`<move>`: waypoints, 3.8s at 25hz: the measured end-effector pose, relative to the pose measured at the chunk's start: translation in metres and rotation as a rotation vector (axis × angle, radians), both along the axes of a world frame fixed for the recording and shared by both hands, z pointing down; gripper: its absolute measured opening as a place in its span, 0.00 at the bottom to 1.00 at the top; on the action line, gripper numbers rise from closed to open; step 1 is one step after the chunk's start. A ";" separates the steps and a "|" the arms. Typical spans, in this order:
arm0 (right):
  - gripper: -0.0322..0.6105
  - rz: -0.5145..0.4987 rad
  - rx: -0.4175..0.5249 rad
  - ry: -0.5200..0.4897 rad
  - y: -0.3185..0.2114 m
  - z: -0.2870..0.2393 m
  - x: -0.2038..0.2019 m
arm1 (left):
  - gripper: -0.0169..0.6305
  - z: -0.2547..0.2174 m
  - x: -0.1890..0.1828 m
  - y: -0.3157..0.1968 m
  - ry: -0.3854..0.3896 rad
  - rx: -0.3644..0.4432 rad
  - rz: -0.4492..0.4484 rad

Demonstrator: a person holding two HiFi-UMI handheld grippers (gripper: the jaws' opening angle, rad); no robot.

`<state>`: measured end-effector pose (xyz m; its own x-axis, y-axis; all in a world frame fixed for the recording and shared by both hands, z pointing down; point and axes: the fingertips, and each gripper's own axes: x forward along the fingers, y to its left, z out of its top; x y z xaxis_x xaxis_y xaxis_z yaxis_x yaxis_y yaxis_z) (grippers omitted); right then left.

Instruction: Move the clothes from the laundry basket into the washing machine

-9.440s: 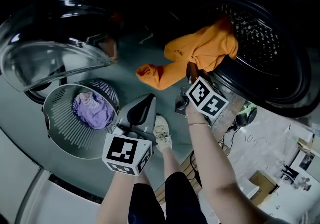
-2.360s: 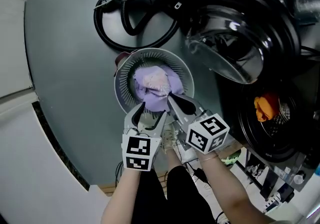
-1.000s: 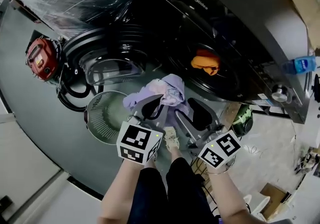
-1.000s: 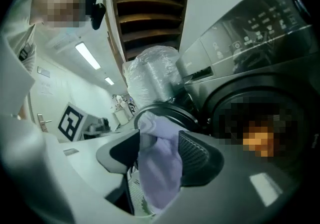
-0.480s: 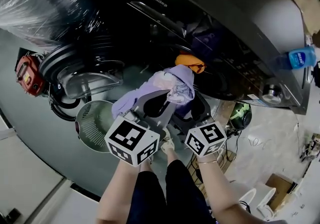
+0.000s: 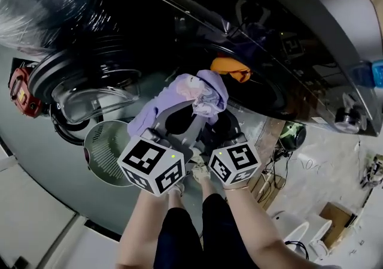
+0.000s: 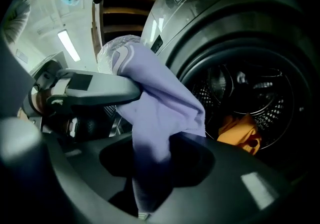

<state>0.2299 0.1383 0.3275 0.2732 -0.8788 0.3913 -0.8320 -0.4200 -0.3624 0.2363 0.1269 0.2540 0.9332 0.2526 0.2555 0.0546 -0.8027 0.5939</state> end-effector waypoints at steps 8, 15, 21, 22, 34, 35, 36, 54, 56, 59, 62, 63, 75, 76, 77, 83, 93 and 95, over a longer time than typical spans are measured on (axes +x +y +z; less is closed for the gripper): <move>0.23 0.063 -0.057 0.029 0.004 0.041 0.015 | 0.23 0.059 -0.001 -0.016 -0.076 0.042 -0.072; 0.22 0.196 -0.061 0.072 0.012 0.071 0.062 | 0.28 0.110 -0.015 -0.024 -0.144 0.065 -0.083; 0.22 0.334 -0.032 0.129 0.012 0.083 0.124 | 0.27 0.147 -0.025 -0.023 -0.187 0.057 -0.099; 0.22 0.331 -0.031 0.148 0.009 0.084 0.131 | 0.27 0.152 -0.025 -0.023 -0.193 0.056 -0.100; 0.19 0.460 -0.022 0.269 0.001 0.088 0.218 | 0.22 0.177 -0.020 -0.018 -0.200 0.065 -0.104; 0.19 0.473 -0.025 0.288 0.001 0.085 0.220 | 0.22 0.178 -0.020 -0.018 -0.199 0.065 -0.105; 0.19 0.485 -0.026 0.306 0.002 0.082 0.222 | 0.22 0.178 -0.019 -0.017 -0.198 0.066 -0.105; 0.79 0.526 -0.141 0.115 0.021 0.125 0.209 | 0.22 0.193 -0.025 -0.027 -0.218 0.047 -0.135; 0.80 0.504 -0.143 0.107 0.025 0.128 0.185 | 0.22 0.195 -0.025 -0.030 -0.221 0.039 -0.144; 0.80 0.495 -0.154 0.072 0.031 0.138 0.145 | 0.22 0.198 -0.027 -0.033 -0.226 0.027 -0.158; 0.81 0.477 -0.190 -0.018 0.028 0.172 0.112 | 0.22 0.204 -0.032 -0.036 -0.228 0.018 -0.165; 0.84 0.455 -0.211 -0.052 0.024 0.187 0.104 | 0.22 0.206 -0.034 -0.037 -0.230 0.014 -0.170; 0.82 0.490 -0.387 -0.150 0.000 0.285 0.110 | 0.22 0.231 -0.052 -0.047 -0.246 -0.003 -0.197; 0.76 0.513 -0.392 -0.144 0.003 0.285 0.112 | 0.22 0.232 -0.052 -0.049 -0.245 -0.002 -0.201; 0.64 0.528 -0.399 -0.134 0.006 0.285 0.113 | 0.20 0.232 -0.051 -0.050 -0.244 -0.001 -0.205; 0.13 0.487 -0.436 -0.052 0.015 0.271 0.113 | 0.19 0.225 -0.046 -0.055 -0.227 0.005 -0.215; 0.12 0.486 -0.283 0.097 0.022 0.178 0.141 | 0.14 0.203 -0.039 -0.040 -0.223 0.002 -0.167; 0.12 0.507 -0.247 0.146 0.019 0.155 0.161 | 0.14 0.197 -0.035 -0.039 -0.218 0.005 -0.160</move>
<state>0.3909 0.1577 0.4824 0.7027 -0.5114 0.4947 -0.5387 -0.8366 -0.0995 0.2011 0.0877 0.4507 0.8838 0.1047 0.4560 -0.2019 -0.7939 0.5735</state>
